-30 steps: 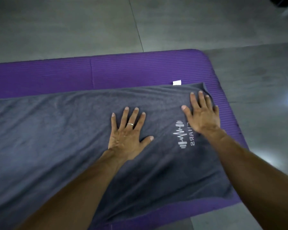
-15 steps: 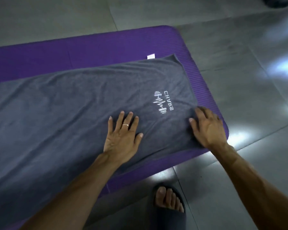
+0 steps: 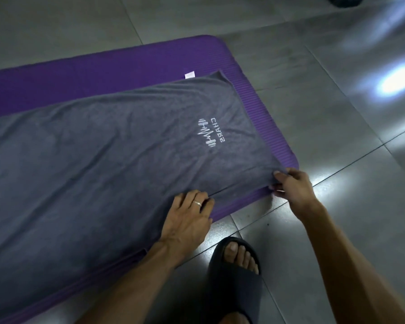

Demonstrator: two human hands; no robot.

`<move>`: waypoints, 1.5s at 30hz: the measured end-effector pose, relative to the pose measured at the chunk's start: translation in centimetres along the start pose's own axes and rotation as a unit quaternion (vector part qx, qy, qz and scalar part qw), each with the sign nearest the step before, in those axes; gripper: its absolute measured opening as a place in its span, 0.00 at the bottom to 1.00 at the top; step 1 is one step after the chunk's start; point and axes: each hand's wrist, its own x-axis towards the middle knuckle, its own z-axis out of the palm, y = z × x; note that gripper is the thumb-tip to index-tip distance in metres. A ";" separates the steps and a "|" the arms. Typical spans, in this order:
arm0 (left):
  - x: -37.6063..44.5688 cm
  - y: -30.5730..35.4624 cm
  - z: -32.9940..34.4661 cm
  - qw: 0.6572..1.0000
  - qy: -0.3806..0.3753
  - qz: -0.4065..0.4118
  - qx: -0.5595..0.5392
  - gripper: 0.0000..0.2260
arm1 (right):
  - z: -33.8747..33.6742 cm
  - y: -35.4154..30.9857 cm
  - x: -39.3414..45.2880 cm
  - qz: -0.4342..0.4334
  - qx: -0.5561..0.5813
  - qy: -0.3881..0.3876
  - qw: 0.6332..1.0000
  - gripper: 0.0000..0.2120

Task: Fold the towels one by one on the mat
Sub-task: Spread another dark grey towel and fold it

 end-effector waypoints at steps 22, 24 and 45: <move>4.4 -3.7 1.9 0.991 -0.106 -0.074 0.027 0.30 | 4.7 5.0 1.8 -0.278 -0.542 -0.028 0.793 0.33; 4.7 -3.4 1.7 0.993 -0.092 -0.067 0.015 0.30 | 1.4 4.5 3.8 -0.187 -0.537 0.057 0.820 0.36; 17.3 -7.1 2.1 0.978 -0.043 -0.202 0.037 0.32 | 13.1 -12.9 22.8 -0.564 -0.566 -0.209 0.564 0.33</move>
